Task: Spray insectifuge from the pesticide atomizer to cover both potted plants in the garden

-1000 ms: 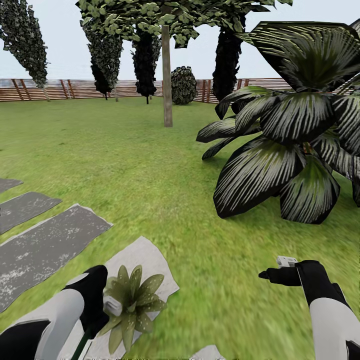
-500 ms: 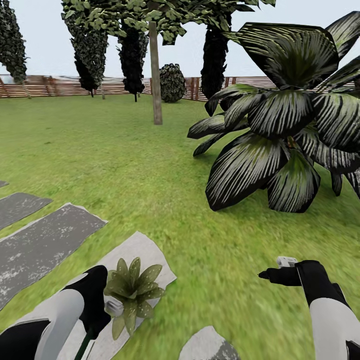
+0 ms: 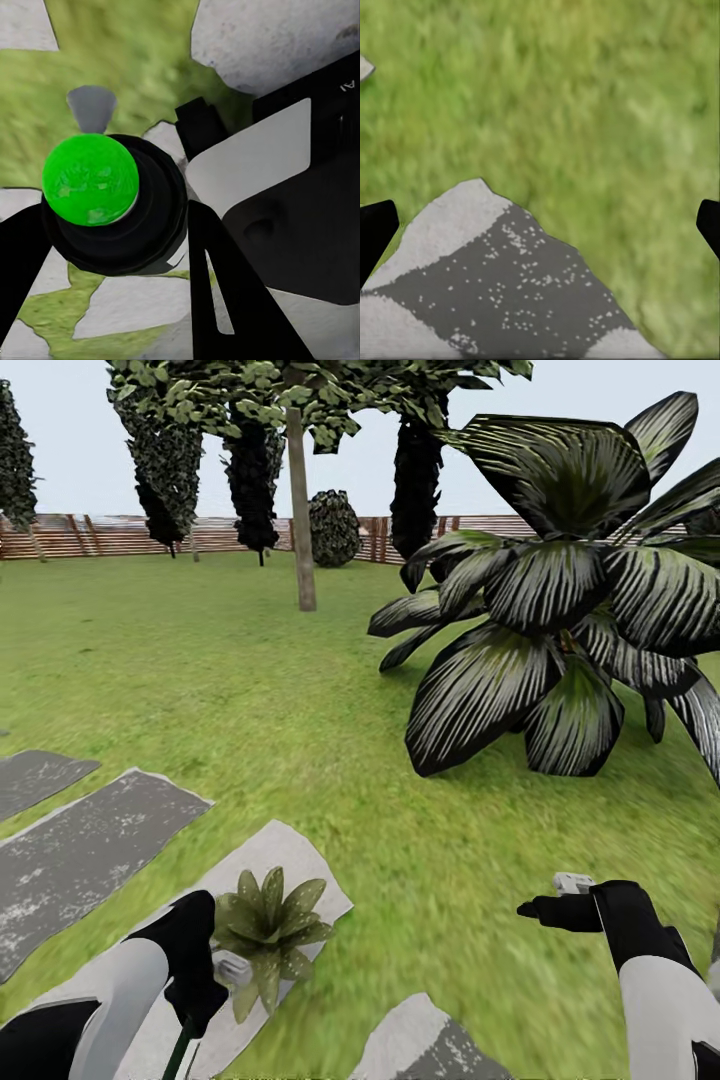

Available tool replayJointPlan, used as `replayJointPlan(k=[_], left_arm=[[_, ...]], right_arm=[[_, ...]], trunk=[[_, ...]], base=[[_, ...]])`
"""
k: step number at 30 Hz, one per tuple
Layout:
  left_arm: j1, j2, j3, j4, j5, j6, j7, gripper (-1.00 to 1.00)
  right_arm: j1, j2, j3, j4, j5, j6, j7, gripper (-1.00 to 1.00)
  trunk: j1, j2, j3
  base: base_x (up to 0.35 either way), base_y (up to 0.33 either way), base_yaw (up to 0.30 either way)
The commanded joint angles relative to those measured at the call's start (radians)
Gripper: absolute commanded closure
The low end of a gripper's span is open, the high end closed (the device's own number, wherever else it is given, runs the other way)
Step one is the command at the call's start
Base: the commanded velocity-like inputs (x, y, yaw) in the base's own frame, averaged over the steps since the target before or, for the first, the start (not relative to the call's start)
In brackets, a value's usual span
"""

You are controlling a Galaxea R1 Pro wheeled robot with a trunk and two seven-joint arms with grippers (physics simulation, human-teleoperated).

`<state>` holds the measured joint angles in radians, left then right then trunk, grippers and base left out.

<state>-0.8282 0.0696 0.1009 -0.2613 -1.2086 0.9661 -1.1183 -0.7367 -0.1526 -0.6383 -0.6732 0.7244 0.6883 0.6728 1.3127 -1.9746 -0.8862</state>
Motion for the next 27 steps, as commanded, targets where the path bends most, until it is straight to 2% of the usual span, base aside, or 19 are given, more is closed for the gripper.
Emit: replayJointPlan(k=[1,5,9,11,14,17,20,27], left_arm=[[0.000,0.000,0.008,-0.002,-0.011,0.005,-0.007,1.00],[0.000,0.002,0.007,-0.023,-0.011,0.005,0.004,1.00],[0.000,0.002,0.007,-0.041,-0.011,0.005,0.113,1.00],[0.000,0.001,0.007,-0.040,-0.010,0.005,0.131,1.00],[0.000,0.000,0.007,-0.030,-0.008,0.005,0.142,1.00],[0.000,-0.007,0.006,0.067,-0.009,0.005,0.143,1.00],[0.000,-0.011,0.006,0.103,-0.009,0.005,0.143,1.00],[0.000,-0.013,0.006,0.110,-0.008,0.005,0.143,1.00]], right_arm=[[-0.001,0.001,-0.004,-0.002,0.010,0.002,0.010,-1.00],[-0.001,0.001,-0.004,-0.002,0.010,0.002,0.011,-1.00],[-0.001,0.001,-0.004,-0.002,0.010,0.002,0.011,-1.00],[-0.001,0.001,-0.004,-0.002,0.010,0.002,0.010,-1.00],[-0.001,0.001,-0.004,-0.002,0.010,0.002,0.010,-1.00],[-0.001,0.001,-0.005,-0.002,0.010,0.002,0.010,-1.00],[-0.001,0.001,-0.005,-0.001,0.010,0.002,0.010,-1.00],[-0.001,0.001,-0.006,-0.001,0.010,0.002,0.011,-1.00]], trunk=[[0.000,0.000,-0.001],[0.000,0.000,-0.001],[0.000,0.000,-0.001],[0.000,0.000,-0.001],[0.000,0.000,-0.001],[0.000,0.000,-0.001],[0.000,0.000,-0.001],[0.000,0.000,-0.001]], base=[[-0.033,0.289,0.000],[0.033,0.303,0.000],[0.090,0.262,-0.112],[0.080,0.224,-0.231],[0.030,0.158,-0.264],[0.003,0.023,-0.115],[0.001,0.004,-0.018],[0.000,0.000,-0.001]])
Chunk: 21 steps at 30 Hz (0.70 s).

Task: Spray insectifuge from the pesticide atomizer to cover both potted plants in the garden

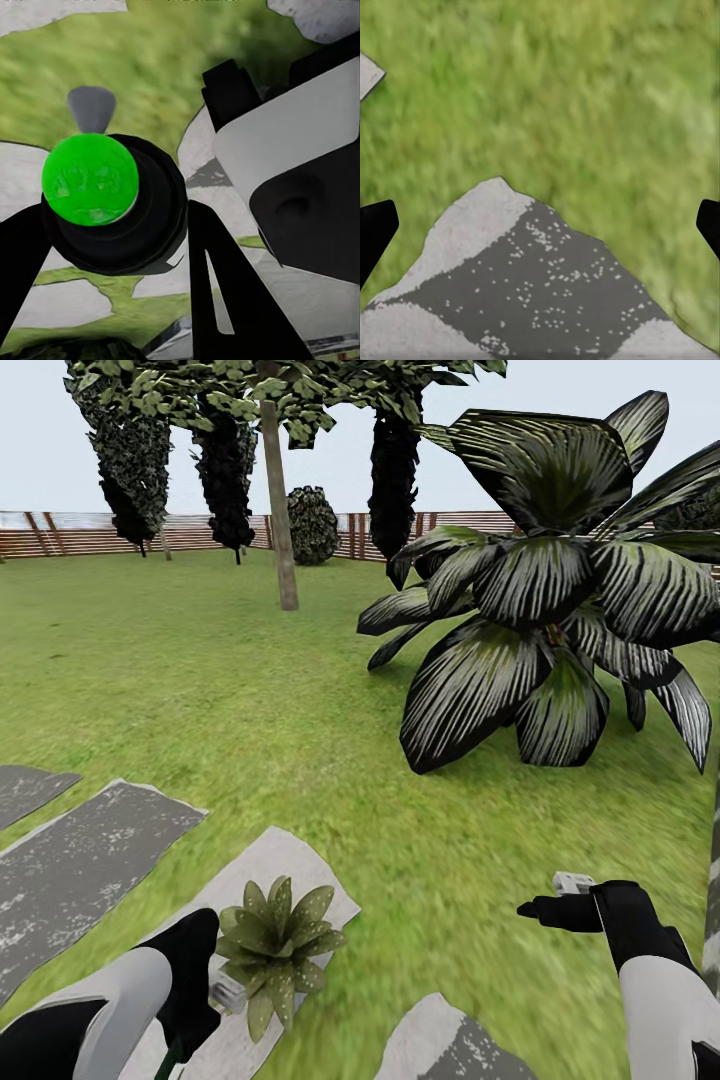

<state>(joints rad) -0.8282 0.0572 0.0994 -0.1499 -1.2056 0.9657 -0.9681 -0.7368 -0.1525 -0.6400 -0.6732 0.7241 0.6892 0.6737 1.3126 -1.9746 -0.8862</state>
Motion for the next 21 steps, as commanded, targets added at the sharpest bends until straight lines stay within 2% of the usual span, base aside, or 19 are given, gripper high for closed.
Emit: replayJointPlan(k=[1,3,5,8,15,18,21], left_arm=[[0.000,0.000,0.008,-0.002,-0.010,0.005,-0.007,1.00],[0.000,0.001,0.009,-0.004,0.015,0.004,-0.006,1.00],[0.000,0.001,0.009,-0.005,0.083,0.004,-0.006,1.00],[0.000,0.001,0.008,-0.008,0.152,0.002,-0.004,1.00],[0.000,0.002,0.008,-0.011,0.163,0.002,0.008,1.00],[0.000,0.003,0.008,-0.011,0.164,0.002,0.094,1.00],[0.000,0.003,0.008,-0.010,0.166,0.002,0.122,1.00]], right_arm=[[-0.001,0.001,-0.004,-0.001,0.011,0.001,0.010,-1.00],[-0.001,0.001,-0.004,-0.001,0.010,0.001,0.010,-1.00],[-0.001,0.001,-0.004,-0.001,0.011,0.001,0.010,-1.00],[-0.001,0.001,-0.004,-0.001,0.011,0.001,0.010,-1.00],[-0.001,0.001,-0.003,-0.001,0.011,0.001,0.010,-1.00],[-0.001,0.001,-0.003,-0.001,0.011,0.001,0.010,-1.00],[-0.001,0.001,-0.003,-0.002,0.011,0.001,0.010,-1.00]], trunk=[[0.000,0.000,-0.001],[0.000,0.000,-0.001],[0.000,0.000,-0.001],[0.000,0.000,-0.001],[0.000,0.000,-0.001],[0.000,0.000,-0.001],[0.000,0.000,-0.001]], base=[[0.000,0.000,0.000],[0.000,0.000,-0.053],[0.000,0.000,-0.189],[0.000,0.000,-0.223],[-0.006,0.012,-0.033],[-0.121,0.210,-0.001],[-0.154,0.261,0.000]])
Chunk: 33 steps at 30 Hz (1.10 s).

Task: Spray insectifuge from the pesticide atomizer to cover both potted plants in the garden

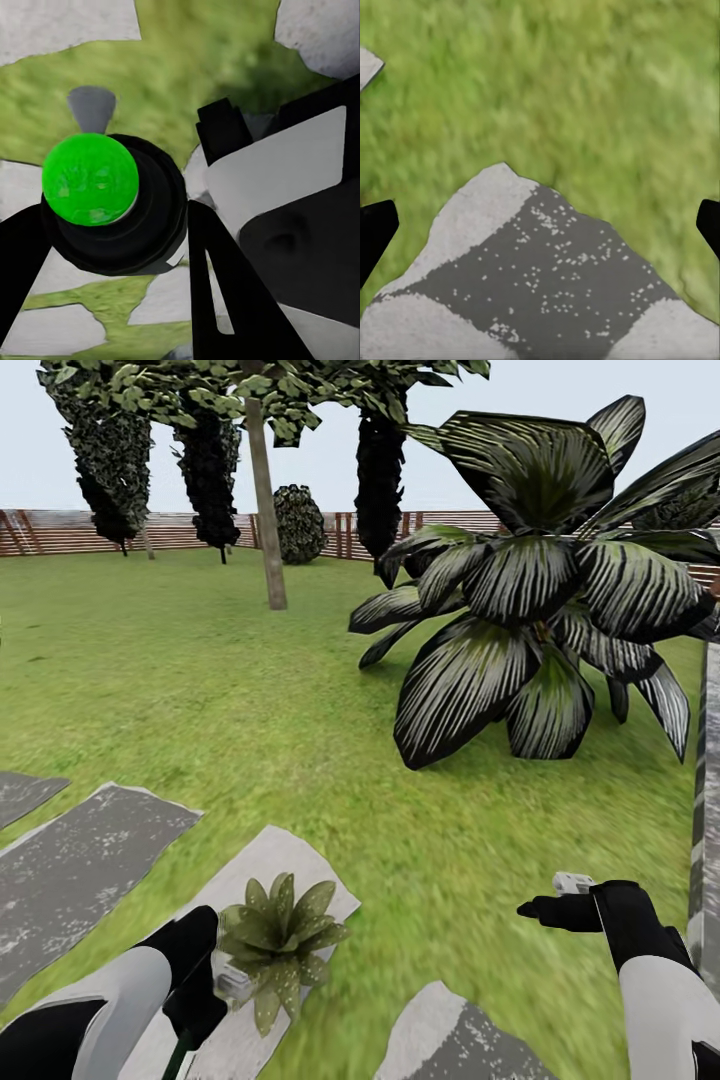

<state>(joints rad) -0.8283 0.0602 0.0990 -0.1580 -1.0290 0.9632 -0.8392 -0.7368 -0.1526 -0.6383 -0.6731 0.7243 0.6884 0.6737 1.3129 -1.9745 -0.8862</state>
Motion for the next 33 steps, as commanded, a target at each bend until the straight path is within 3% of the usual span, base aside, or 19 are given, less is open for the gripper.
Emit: replayJointPlan(k=[1,14,27,33], left_arm=[[0.000,0.000,0.008,-0.002,-0.010,0.005,-0.003,1.00],[0.000,-0.002,0.008,-0.001,-0.008,0.005,0.000,1.00],[0.000,-0.002,0.008,0.000,-0.008,0.005,0.000,1.00],[0.000,-0.002,0.008,0.000,-0.008,0.005,0.000,1.00]], right_arm=[[-0.001,0.001,-0.004,-0.001,0.010,0.002,0.009,-1.00],[-0.001,0.001,-0.004,-0.001,0.010,0.002,0.009,-1.00],[-0.001,0.001,-0.006,-0.001,0.010,0.002,0.009,-1.00],[-0.001,0.001,-0.006,-0.001,0.010,0.002,0.009,-1.00]], trunk=[[0.000,0.000,-0.001],[0.000,0.000,-0.001],[0.000,0.000,-0.001],[0.000,0.000,-0.001]], base=[[-0.158,0.267,0.000],[-0.054,0.273,-0.014],[0.033,0.058,-0.261],[0.000,0.188,-0.067]])
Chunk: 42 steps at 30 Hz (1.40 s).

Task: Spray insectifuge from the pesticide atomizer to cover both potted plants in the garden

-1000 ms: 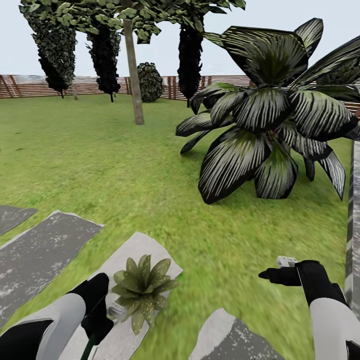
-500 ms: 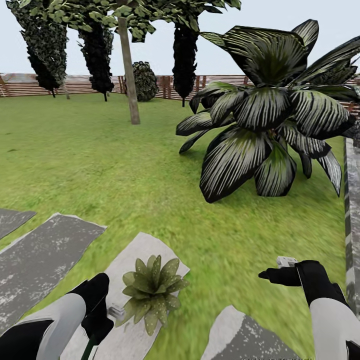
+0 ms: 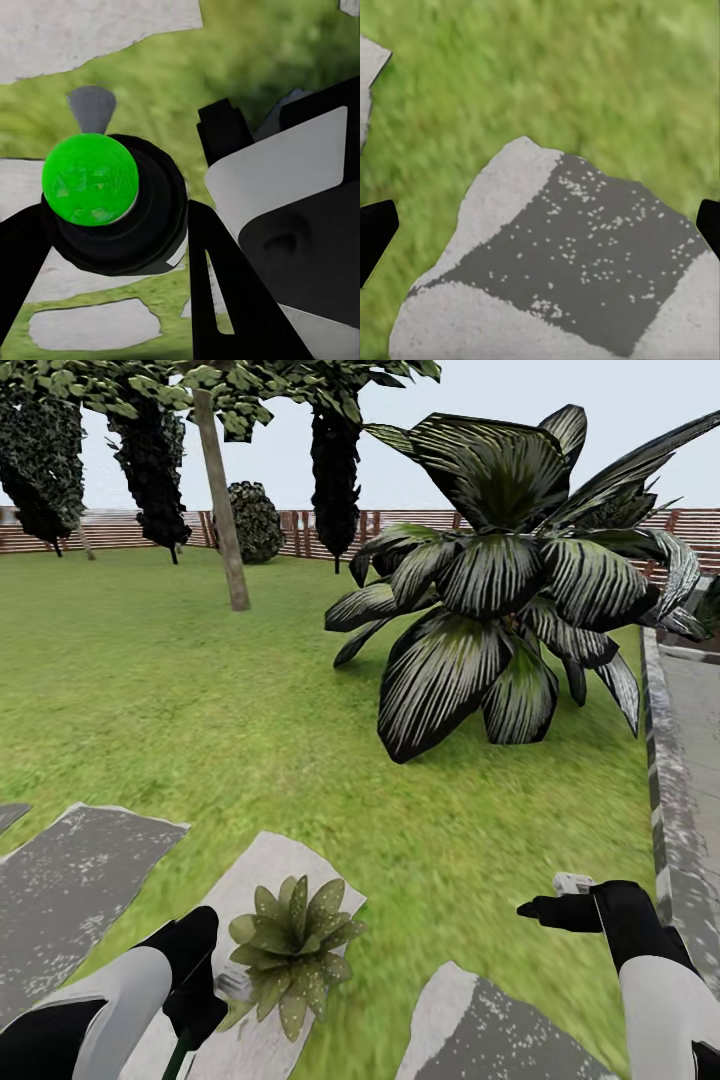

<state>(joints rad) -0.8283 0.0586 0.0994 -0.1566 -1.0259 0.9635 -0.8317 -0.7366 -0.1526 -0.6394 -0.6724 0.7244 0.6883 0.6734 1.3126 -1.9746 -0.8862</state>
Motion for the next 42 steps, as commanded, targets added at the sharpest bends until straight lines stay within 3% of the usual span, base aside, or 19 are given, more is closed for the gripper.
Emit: replayJointPlan(k=[1,17,42], left_arm=[[0.000,0.000,0.008,-0.002,-0.011,0.004,-0.007,1.00],[0.000,0.000,0.008,-0.003,-0.011,0.004,-0.007,1.00],[0.000,-0.005,0.008,0.006,-0.011,0.004,-0.007,1.00]], right_arm=[[-0.001,0.001,-0.005,-0.002,0.010,0.002,0.010,-1.00],[-0.001,0.001,-0.004,-0.002,0.010,0.002,0.010,-1.00],[-0.001,0.001,-0.004,-0.002,0.010,0.002,0.010,-1.00]], trunk=[[0.000,0.000,-0.001],[0.000,0.000,-0.001],[0.000,0.000,-0.001]], base=[[0.000,0.296,-0.006],[0.025,0.240,-0.192],[-0.014,-0.024,-0.127]])
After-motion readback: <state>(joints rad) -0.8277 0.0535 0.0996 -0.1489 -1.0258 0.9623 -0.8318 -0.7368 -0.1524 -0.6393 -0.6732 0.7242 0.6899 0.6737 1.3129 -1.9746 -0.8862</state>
